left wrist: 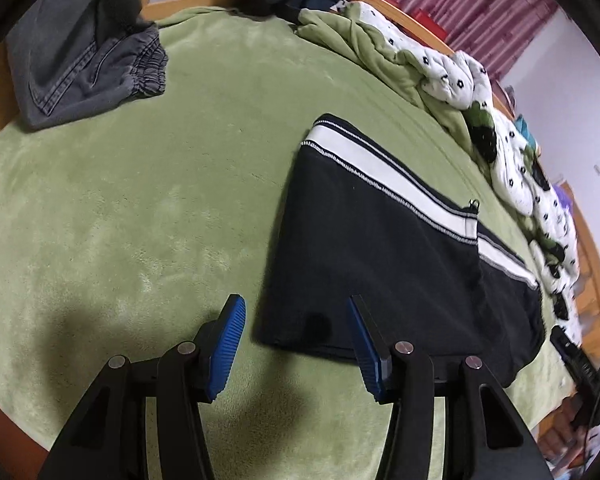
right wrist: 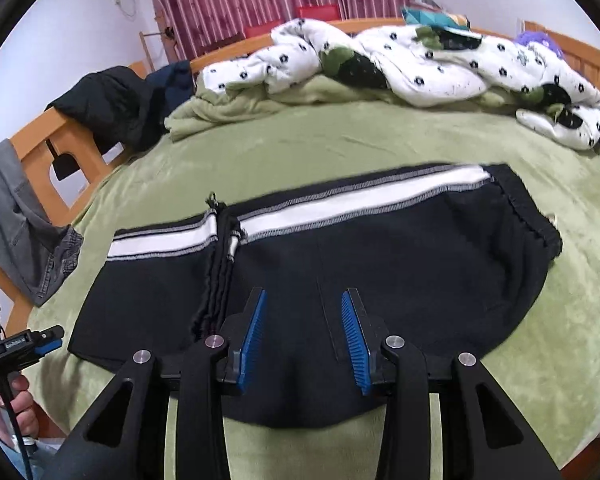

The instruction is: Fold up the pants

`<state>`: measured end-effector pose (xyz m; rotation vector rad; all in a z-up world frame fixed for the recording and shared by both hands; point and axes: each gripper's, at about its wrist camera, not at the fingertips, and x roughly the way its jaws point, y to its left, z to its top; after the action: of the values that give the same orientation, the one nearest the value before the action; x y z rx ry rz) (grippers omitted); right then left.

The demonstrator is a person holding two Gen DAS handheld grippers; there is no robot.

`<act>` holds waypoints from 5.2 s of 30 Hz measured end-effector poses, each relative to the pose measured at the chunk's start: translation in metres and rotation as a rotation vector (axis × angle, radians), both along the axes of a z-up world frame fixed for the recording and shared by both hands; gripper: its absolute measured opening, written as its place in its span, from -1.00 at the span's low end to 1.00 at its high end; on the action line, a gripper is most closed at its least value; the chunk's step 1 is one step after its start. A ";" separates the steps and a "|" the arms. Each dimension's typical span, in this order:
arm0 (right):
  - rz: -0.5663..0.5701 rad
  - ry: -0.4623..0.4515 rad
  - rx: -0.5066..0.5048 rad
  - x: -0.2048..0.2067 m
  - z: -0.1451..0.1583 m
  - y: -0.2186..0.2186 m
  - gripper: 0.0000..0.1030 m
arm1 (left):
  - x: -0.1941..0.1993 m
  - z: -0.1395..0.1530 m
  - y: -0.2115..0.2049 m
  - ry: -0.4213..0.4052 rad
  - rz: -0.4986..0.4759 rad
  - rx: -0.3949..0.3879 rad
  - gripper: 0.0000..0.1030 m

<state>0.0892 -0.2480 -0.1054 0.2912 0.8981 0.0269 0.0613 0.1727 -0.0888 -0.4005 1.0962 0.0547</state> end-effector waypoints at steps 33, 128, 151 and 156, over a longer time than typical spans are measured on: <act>0.241 0.075 0.294 0.021 -0.042 0.070 -0.83 | -0.003 0.009 0.028 -0.017 0.052 -0.115 -0.05; -0.241 -0.006 0.092 -0.041 -0.029 -0.158 -0.18 | 0.028 -0.018 -0.353 -0.098 -0.573 0.061 -0.72; 0.159 0.204 0.476 0.078 -0.094 -0.042 -0.56 | -0.034 -0.055 -0.197 -0.111 -0.266 -0.251 0.28; 0.230 0.060 0.485 0.075 -0.042 -0.052 -0.65 | -0.025 -0.059 -0.232 -0.138 -0.279 -0.140 0.29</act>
<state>0.1641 -0.3000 -0.1479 0.6406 0.9745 0.4553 0.0366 -0.0591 -0.1479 -0.3675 1.0133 -0.2932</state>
